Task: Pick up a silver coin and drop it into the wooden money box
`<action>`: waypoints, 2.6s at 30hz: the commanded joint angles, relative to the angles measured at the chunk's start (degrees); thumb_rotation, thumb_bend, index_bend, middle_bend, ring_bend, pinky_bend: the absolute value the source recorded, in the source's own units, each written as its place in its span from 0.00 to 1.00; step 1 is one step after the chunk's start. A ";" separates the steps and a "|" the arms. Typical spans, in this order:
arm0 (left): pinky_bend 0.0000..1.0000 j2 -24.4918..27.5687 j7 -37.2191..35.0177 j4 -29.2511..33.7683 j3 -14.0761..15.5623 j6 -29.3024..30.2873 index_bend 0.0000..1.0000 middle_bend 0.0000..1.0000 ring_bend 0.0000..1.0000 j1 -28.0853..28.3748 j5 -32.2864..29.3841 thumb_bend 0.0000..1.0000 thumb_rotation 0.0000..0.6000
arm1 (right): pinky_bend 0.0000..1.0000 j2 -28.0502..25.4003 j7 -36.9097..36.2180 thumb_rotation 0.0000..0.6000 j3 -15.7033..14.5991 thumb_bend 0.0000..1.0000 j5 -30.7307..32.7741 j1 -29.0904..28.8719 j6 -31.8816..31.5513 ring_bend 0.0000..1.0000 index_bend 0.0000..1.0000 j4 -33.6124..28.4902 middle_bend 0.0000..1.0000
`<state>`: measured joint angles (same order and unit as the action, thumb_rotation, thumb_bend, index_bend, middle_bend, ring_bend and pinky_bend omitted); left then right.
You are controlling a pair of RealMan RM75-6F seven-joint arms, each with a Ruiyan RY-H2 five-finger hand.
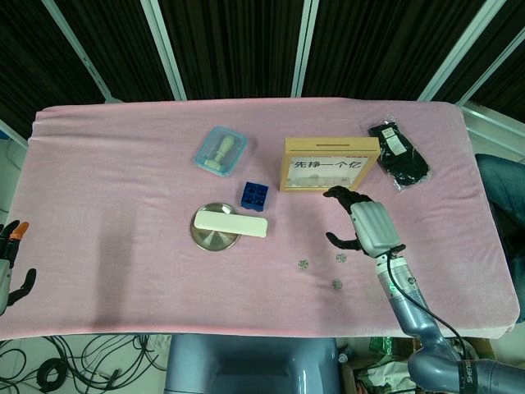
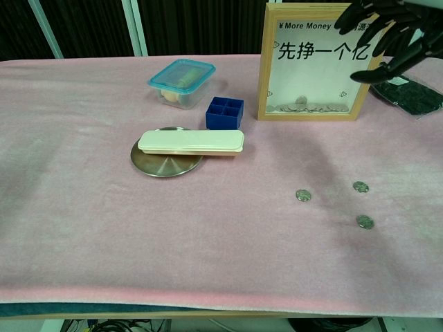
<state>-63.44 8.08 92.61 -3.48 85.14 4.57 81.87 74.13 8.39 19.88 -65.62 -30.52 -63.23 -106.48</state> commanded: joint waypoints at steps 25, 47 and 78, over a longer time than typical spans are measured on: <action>0.00 -0.61 1.21 0.15 0.29 0.33 0.07 0.04 0.00 -0.14 0.51 0.40 1.00 | 0.29 -3.67 -4.01 1.00 -3.07 0.16 -1.61 0.68 -1.42 0.26 0.24 -1.44 0.19; 0.00 -0.95 2.48 0.13 0.06 -0.15 0.06 0.04 0.00 -0.01 -0.47 0.40 1.00 | 0.79 5.10 8.53 1.00 -16.47 0.24 -6.10 5.12 -3.60 0.76 0.30 15.68 0.67; 0.00 -1.07 2.86 0.00 0.01 -0.42 0.06 0.04 0.00 0.13 -0.71 0.40 1.00 | 0.81 16.59 6.20 1.00 -17.08 0.31 -8.38 5.84 -1.09 0.79 0.36 30.42 0.70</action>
<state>-64.51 10.94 92.61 -3.47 84.72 4.70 81.17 90.66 14.68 2.78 -73.91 -24.72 -64.27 -76.15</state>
